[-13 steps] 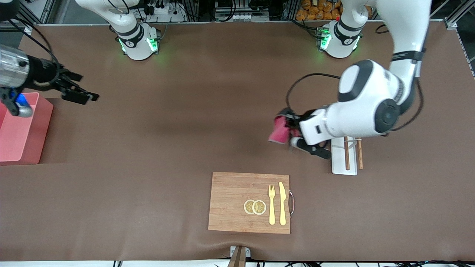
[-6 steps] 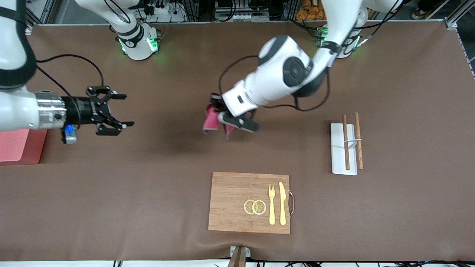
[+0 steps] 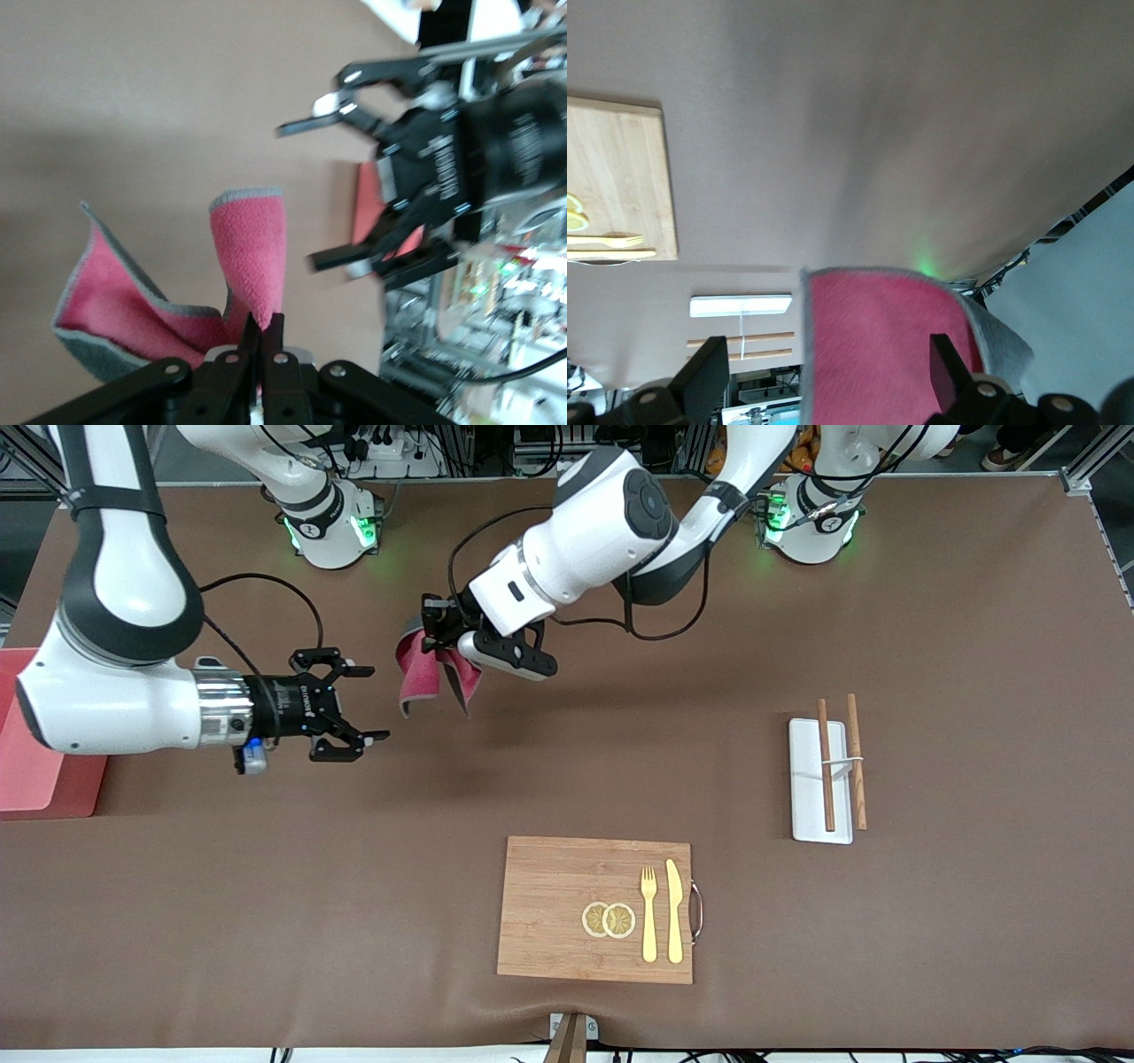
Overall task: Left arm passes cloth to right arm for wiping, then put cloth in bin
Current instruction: 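Carry the cloth toward the right gripper while the right gripper approaches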
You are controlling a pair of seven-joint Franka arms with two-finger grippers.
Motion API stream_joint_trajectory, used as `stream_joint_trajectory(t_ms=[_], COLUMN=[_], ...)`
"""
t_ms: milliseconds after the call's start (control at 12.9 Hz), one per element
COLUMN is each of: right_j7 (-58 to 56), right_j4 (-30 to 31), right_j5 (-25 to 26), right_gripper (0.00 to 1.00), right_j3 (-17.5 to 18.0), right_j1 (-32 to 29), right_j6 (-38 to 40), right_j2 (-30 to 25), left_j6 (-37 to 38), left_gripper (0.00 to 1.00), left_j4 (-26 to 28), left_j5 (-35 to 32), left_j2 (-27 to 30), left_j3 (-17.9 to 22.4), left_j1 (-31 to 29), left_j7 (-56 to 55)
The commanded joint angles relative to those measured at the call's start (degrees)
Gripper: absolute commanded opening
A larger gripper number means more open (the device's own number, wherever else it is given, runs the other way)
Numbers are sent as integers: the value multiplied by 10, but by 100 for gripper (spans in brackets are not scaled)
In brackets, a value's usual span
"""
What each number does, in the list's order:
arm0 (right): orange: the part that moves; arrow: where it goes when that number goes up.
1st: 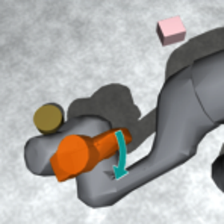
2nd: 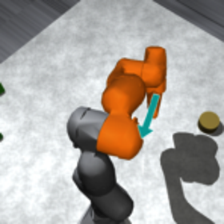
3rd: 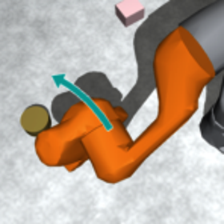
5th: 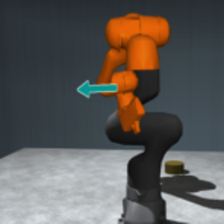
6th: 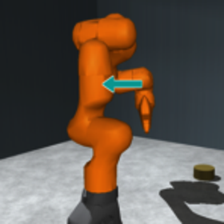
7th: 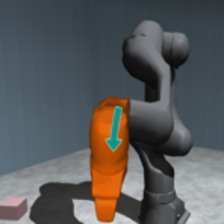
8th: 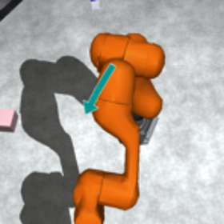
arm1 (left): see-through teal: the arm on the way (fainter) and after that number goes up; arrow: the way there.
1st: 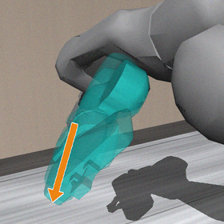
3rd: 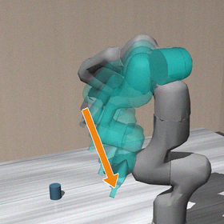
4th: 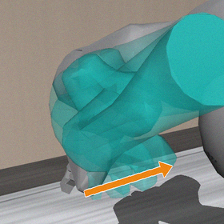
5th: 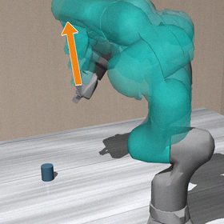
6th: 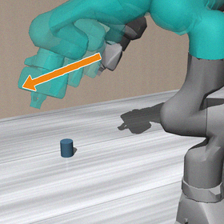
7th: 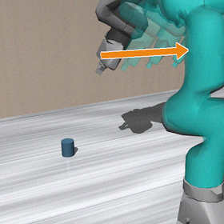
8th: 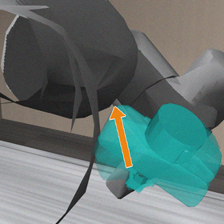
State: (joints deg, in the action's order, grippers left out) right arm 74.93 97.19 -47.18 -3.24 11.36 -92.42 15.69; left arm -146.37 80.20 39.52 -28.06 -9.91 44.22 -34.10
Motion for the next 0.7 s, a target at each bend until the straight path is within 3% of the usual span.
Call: stream_joint_trajectory(t_ms=[0,310,388,466,543,621], right_j7=[10,15,14,10,8,8], right_j4=[26,26,25,24,22,20], right_j5=[-13,-29,-39,-46,-53,-53], right_gripper=[100,100,76,36,6,0], right_j3=[-3,-3,-3,-3,-3,-4], right_j1=[22,31,28,29,30,33], right_j6=[10,75,80,80,78,77], right_j2=[-23,-49,-49,-49,-48,-49], left_j6=[-29,-29,-29,-29,-29,-29], left_gripper=[0,0,0,0,0,0], left_j4=[-4,-3,-3,-3,-2,-2], left_j5=[10,12,11,10,7,4], left_j2=[8,20,20,19,19,19], left_j3=[3,4,4,4,4,5], left_j1=[8,1,1,0,1,1], left_j7=[-59,-65,-64,-64,-63,-61])
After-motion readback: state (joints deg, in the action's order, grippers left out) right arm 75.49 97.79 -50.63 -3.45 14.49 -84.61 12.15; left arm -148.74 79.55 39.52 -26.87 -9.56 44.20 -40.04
